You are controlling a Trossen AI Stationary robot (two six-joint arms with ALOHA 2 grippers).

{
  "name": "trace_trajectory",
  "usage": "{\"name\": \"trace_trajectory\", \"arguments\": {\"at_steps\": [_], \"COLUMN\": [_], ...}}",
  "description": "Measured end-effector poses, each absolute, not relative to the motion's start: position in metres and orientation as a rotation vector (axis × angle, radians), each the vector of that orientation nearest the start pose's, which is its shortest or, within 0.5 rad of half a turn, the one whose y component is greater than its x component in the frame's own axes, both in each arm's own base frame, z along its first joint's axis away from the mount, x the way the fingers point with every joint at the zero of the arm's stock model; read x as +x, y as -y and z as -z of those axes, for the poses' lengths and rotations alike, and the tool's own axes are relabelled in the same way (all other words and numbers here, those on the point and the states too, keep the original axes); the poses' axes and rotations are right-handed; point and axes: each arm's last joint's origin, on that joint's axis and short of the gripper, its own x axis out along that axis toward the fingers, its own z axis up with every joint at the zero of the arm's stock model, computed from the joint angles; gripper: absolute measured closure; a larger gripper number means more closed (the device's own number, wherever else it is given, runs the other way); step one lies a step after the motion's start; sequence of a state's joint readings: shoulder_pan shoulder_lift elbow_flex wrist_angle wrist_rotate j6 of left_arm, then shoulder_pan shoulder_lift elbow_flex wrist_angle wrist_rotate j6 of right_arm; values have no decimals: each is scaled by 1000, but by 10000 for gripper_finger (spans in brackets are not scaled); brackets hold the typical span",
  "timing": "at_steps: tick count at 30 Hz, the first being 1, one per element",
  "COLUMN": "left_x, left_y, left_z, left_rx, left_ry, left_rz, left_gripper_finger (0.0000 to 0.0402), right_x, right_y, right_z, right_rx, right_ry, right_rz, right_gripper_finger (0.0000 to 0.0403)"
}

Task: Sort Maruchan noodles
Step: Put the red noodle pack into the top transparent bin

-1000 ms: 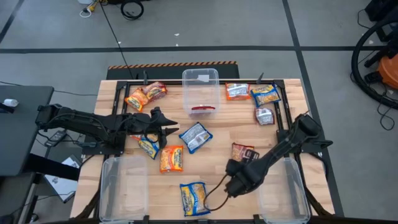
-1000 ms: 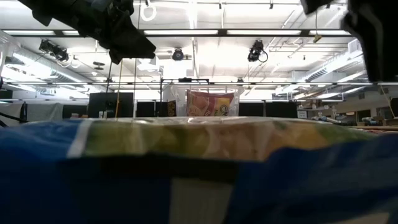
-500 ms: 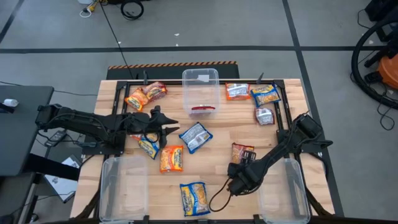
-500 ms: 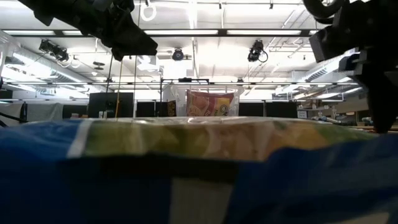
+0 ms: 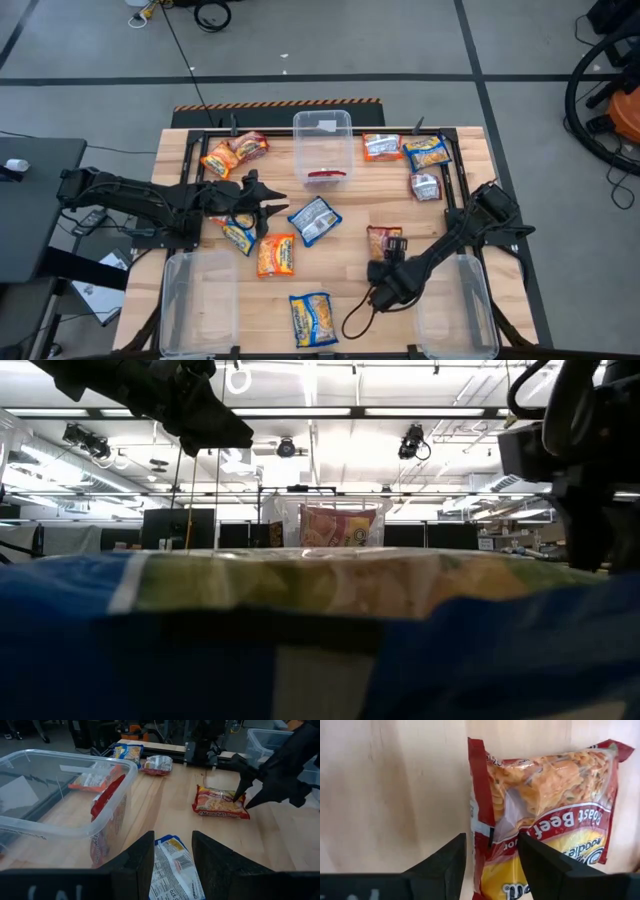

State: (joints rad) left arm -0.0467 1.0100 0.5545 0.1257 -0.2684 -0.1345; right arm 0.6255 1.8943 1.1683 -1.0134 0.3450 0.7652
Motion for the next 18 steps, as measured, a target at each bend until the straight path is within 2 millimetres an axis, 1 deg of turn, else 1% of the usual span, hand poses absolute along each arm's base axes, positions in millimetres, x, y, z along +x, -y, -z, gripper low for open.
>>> {"name": "trace_trajectory", "arguments": {"at_steps": [7, 12, 16, 18], "left_x": [217, 217, 217, 217], "left_y": [2, 2, 2, 2], "left_z": [-242, -242, -242, -242], "left_rx": [-82, -84, -85, -84], "left_ry": [-311, -311, -311, -311], "left_rz": [-241, -242, -242, -242], "left_gripper_finger": [265, 265, 265, 265], "right_x": [263, 262, 261, 263], "right_y": [-167, -158, -157, -158], "right_z": [-142, -129, -129, -133], "right_rx": [-372, -431, -460, -496], "right_ry": [-1390, -1381, -1380, -1395], "right_rz": [369, 306, 329, 299], "right_gripper_finger": [261, 293, 293, 285]}}
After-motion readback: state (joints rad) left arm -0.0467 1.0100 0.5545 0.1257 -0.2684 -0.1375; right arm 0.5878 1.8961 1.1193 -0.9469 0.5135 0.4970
